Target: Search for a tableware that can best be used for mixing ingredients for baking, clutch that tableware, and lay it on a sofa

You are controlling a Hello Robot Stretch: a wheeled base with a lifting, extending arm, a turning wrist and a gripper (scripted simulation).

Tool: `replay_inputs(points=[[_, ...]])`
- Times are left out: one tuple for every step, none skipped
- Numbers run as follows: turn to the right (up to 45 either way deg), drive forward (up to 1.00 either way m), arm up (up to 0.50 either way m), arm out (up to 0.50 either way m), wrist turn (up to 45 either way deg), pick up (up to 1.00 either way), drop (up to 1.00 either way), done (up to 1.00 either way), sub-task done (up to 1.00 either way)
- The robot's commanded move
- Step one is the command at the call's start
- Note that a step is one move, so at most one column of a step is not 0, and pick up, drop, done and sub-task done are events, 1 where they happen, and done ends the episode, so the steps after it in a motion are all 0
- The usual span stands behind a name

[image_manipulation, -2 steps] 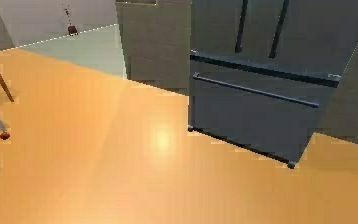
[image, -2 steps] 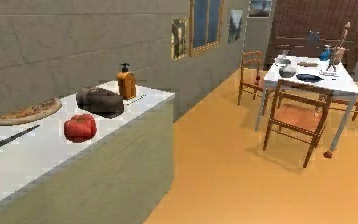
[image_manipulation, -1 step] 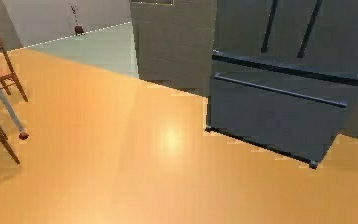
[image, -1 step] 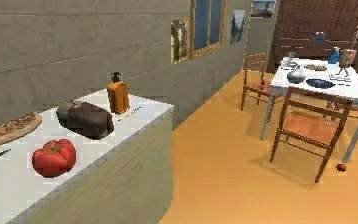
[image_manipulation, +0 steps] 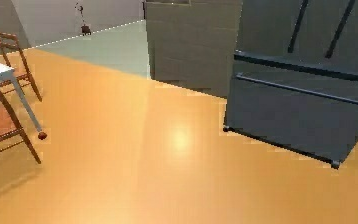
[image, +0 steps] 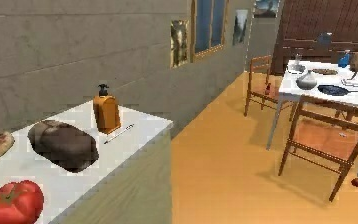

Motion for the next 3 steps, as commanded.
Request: replay_inputs(points=[[15.0, 0.00, 0.00, 0.00, 0.0, 0.00, 0.00, 0.00, 0.00], [0.0, 1.00, 0.00, 0.00, 0.0, 0.00, 0.00, 0.00, 0.00], [6.0, 0.00, 0.00, 0.00, 0.0, 0.00, 0.00, 0.00, 0.00]])
